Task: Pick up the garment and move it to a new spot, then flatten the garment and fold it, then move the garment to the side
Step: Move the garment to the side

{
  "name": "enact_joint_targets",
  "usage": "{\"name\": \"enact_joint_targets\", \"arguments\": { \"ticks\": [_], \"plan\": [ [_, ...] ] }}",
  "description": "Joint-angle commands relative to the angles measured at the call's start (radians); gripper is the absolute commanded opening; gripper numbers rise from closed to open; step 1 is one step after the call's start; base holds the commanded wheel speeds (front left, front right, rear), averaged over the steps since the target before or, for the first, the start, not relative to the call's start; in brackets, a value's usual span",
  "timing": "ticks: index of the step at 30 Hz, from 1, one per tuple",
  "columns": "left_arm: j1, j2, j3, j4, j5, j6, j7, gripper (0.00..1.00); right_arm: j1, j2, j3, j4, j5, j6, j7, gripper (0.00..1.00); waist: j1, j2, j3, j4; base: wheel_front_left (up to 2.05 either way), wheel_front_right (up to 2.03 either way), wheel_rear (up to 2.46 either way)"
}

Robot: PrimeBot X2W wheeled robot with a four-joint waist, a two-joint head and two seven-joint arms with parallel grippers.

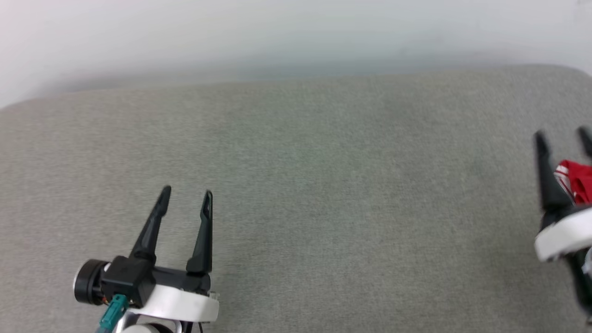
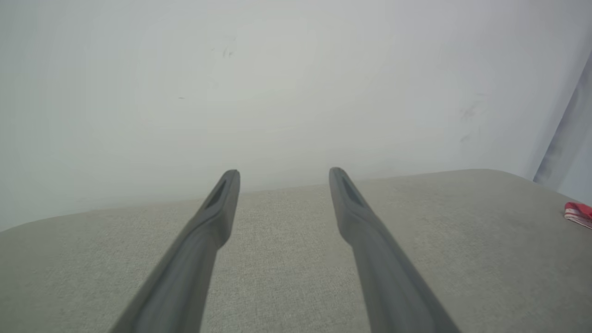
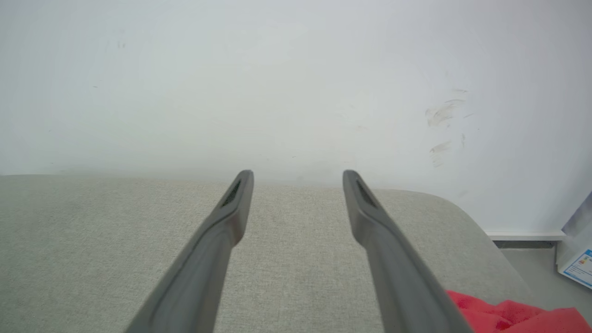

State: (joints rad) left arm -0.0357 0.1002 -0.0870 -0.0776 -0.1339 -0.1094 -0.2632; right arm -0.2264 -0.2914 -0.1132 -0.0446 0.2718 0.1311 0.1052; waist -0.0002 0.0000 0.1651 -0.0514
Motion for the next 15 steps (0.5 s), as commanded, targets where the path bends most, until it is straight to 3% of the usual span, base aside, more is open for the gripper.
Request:
{"name": "enact_joint_targets", "arguments": {
  "ticks": [1, 8, 15],
  "plan": [
    [0.021, -0.005, 0.009, 0.011, 0.01, 0.003, -0.002, 1.0, 0.05, 0.025, 0.013, -0.017, 0.008, -0.001, -0.038, 1.0, 0.0002, 0.0, -0.034, 0.03, 0.0, 0.0, 0.0],
    [0.053, -0.021, 0.024, 0.058, 0.026, 0.01, -0.002, 1.0, 0.156, 0.099, 0.057, 0.023, 0.02, -0.001, -0.194, 1.0, 0.0002, 0.0, -0.062, 0.057, 0.0, 0.0, 0.0],
    [0.062, -0.035, 0.051, 0.074, -0.011, 0.002, -0.002, 1.0, 0.179, 0.163, 0.084, 0.09, 0.018, -0.001, -0.263, 1.0, 0.0002, 0.0, -0.074, 0.069, 0.0, 0.0, 0.0]
  ]
}}
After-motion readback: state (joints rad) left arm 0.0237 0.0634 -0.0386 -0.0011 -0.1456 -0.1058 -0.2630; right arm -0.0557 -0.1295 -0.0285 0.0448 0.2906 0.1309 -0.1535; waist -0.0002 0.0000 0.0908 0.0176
